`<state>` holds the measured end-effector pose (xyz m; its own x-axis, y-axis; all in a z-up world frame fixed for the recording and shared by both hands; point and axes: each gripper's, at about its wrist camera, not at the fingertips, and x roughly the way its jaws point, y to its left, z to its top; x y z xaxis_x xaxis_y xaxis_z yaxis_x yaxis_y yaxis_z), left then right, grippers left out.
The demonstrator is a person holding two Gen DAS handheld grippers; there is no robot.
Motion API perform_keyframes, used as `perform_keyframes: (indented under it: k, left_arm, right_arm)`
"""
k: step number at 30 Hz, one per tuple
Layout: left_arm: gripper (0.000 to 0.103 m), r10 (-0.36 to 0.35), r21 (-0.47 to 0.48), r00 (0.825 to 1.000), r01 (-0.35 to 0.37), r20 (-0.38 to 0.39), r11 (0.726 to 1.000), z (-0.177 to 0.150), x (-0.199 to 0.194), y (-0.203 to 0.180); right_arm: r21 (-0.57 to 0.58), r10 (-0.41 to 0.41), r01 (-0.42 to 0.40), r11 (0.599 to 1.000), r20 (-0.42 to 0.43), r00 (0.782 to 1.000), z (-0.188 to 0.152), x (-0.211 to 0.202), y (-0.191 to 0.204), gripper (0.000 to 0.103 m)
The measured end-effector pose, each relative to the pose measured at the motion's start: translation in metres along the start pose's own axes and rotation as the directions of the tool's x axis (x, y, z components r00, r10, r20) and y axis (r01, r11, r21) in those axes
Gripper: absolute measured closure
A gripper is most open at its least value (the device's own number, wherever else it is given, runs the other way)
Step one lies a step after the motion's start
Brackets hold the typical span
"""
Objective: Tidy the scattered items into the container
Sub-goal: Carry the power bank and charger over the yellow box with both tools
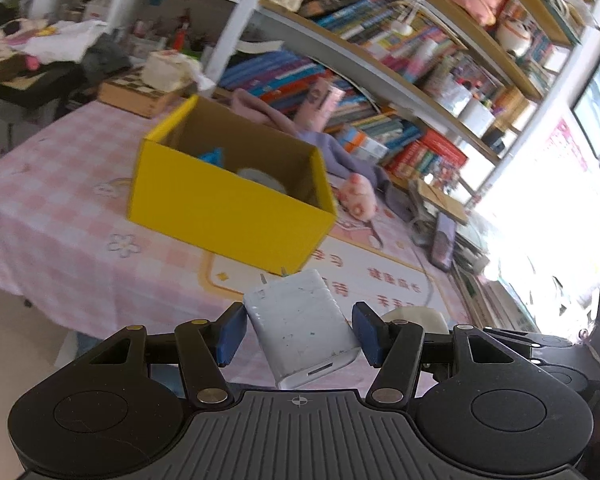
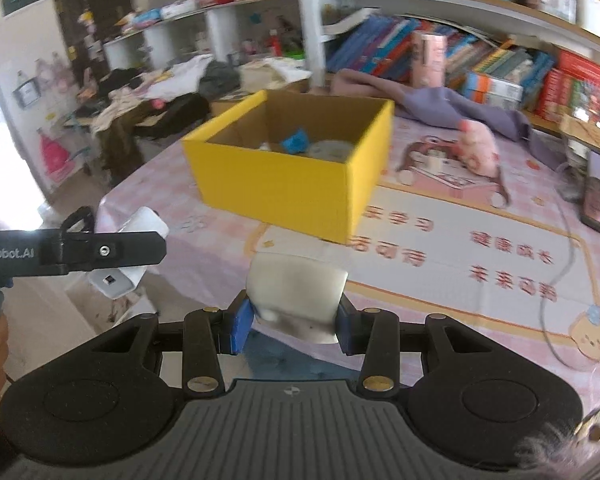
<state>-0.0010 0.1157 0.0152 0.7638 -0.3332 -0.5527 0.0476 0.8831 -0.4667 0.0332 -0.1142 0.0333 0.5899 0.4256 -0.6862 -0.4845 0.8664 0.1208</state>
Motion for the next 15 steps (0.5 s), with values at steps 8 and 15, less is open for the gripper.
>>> perform_keyframes:
  k: [8,15]
  left_arm:
    - [0.045,0.054,-0.008,0.997,-0.054,0.058,0.999,0.017,0.0,0.015]
    - [0.045,0.076,0.012,0.989,-0.078,0.124,0.997,0.055,0.019,0.016]
  right_arm:
    - [-0.093,0.028,-0.024,0.995,0.043,0.999,0.027,0.014,0.013,0.064]
    - [-0.115,0.054,-0.044,0.992,0.087,0.995,0.062,0.038,-0.001,0.064]
